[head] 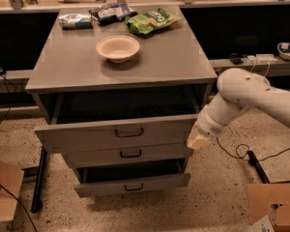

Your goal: Close top drawer

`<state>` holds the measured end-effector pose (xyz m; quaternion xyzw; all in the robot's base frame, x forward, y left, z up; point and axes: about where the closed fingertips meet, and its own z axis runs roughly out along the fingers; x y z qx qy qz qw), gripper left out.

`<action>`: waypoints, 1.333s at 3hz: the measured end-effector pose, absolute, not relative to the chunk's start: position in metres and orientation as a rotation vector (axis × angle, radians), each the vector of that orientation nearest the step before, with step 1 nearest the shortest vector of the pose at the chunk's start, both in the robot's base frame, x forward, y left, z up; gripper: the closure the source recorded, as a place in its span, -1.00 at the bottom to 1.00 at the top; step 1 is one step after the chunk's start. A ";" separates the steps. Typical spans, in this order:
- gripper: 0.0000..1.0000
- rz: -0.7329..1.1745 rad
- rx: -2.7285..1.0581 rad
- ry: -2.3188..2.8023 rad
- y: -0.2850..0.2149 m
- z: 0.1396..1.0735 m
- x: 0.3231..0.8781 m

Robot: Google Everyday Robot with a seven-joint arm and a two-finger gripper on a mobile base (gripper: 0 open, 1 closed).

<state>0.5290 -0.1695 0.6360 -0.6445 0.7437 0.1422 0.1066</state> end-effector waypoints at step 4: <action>0.17 0.365 -1.872 1.959 -0.149 0.667 0.637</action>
Offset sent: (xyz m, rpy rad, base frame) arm 0.1884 0.0264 0.0608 0.1615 -0.2698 0.0906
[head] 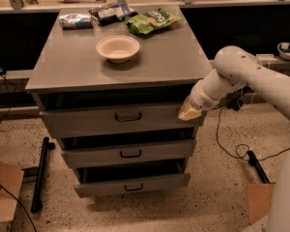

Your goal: Close top drawer

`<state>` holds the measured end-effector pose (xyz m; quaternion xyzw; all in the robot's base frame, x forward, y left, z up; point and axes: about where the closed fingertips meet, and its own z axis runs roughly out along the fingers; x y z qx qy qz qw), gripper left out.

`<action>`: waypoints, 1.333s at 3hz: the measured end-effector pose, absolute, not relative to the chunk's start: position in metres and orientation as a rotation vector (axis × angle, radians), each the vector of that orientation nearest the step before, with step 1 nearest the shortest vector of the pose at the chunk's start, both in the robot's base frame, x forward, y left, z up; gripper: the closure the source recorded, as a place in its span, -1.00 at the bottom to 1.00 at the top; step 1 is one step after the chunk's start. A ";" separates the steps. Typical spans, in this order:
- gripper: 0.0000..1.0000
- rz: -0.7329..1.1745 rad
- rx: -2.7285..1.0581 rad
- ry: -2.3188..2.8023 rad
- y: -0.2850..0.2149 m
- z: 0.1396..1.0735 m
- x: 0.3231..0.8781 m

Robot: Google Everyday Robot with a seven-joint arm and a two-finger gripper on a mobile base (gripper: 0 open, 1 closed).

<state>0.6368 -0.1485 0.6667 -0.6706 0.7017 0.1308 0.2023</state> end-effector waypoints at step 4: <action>-1.00 0.345 -1.855 1.920 -0.147 0.676 0.639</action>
Offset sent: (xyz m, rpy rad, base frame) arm 0.0023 0.0010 0.0093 0.0204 -0.0398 0.0020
